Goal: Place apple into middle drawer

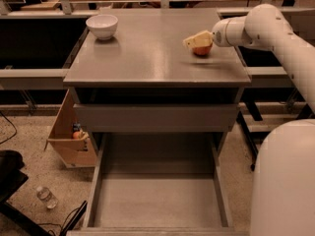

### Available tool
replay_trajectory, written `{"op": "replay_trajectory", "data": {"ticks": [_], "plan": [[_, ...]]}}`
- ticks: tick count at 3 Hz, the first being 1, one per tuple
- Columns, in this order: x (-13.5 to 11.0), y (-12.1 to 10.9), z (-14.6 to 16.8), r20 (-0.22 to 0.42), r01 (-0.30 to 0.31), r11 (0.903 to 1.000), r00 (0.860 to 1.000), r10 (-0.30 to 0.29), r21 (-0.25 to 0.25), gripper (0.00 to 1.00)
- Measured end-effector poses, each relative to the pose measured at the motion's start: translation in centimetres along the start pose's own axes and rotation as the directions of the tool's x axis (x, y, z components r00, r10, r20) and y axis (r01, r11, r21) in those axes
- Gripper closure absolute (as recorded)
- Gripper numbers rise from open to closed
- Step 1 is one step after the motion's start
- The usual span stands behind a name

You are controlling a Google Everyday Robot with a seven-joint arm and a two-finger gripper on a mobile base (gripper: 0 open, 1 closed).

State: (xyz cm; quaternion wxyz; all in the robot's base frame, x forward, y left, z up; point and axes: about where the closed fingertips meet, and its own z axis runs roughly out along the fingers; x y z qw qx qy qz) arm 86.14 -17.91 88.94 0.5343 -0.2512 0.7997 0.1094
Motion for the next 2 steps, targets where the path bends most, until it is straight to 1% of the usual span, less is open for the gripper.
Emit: {"op": "replay_trajectory", "data": {"ticks": [1, 2], "plan": [[0.9, 1.2, 1.0, -0.046, -0.008, 0.9999, 0.999, 0.008, -0.014, 0.17], [1.2, 2.4, 1.9, -0.056, -0.017, 0.9990, 0.998, 0.015, -0.041, 0.40]]}}
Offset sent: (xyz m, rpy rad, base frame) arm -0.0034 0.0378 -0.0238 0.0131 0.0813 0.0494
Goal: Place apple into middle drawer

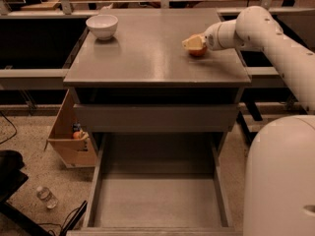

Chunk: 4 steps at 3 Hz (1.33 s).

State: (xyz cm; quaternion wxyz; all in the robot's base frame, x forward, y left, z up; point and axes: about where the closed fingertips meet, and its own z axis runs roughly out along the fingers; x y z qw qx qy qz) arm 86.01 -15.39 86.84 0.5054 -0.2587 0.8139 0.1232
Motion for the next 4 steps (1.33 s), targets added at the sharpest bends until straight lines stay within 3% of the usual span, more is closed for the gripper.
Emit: {"op": "replay_trajectory", "data": {"ticks": [2, 3, 4], "plan": [[0.27, 0.89, 0.93, -0.012, -0.003, 0.9995, 1.000, 0.003, -0.031, 0.87], [0.27, 0.90, 0.94, -0.012, -0.003, 0.9995, 1.000, 0.003, -0.031, 1.00], [0.25, 0.89, 0.93, -0.012, -0.002, 0.9995, 1.000, 0.002, -0.031, 1.00]]}}
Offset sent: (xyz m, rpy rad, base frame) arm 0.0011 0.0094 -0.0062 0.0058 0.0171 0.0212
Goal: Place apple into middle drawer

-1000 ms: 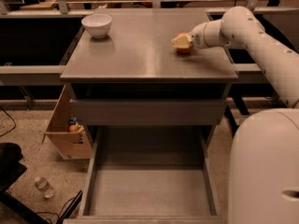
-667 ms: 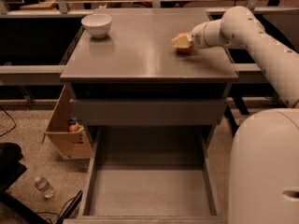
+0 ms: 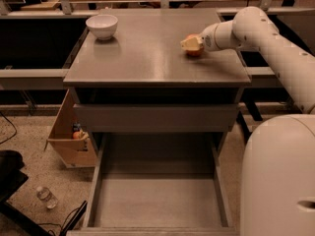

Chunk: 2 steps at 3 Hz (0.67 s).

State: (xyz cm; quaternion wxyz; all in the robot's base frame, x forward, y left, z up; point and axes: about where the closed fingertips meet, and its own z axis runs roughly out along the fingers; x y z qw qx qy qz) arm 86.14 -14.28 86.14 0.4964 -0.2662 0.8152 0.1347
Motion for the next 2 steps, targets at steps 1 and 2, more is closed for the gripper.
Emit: {"op": "replay_trajectory", "data": {"ticks": [1, 2], "plan": [[-1.3, -0.4, -1.3, 0.006, 0.044, 0.9988, 0.999, -0.044, 0.023, 1.00], [-3.3, -1.1, -6.5, 0.067, 0.069, 0.9950, 0.995, -0.074, 0.073, 1.00]]}}
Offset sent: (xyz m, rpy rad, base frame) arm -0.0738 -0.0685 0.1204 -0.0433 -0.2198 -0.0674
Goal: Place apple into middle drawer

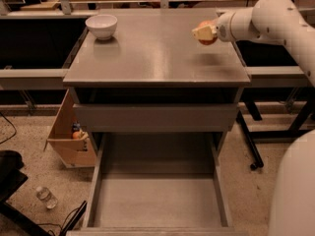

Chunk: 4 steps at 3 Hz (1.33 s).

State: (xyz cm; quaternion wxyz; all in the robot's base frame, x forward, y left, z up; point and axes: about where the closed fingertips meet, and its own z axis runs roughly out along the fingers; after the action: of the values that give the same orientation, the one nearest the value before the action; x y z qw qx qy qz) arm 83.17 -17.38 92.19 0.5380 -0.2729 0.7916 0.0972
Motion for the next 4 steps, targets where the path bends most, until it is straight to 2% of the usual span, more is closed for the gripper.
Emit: {"op": "replay_trajectory", "data": {"ticks": [1, 2, 3, 4], "plan": [[-2.0, -0.2, -7.1, 0.077, 0.027, 0.9974, 0.996, -0.032, 0.066, 1.00], [0.9, 1.9, -12.6, 0.085, 0.063, 0.9950, 0.994, -0.070, 0.077, 1.00], [6.3, 4.5, -16.5, 0.028, 0.097, 0.9929, 0.995, -0.099, 0.069, 1.00], [12.5, 6.6, -19.7, -0.069, 0.089, 0.9949, 0.994, -0.086, 0.047, 1.00]]}}
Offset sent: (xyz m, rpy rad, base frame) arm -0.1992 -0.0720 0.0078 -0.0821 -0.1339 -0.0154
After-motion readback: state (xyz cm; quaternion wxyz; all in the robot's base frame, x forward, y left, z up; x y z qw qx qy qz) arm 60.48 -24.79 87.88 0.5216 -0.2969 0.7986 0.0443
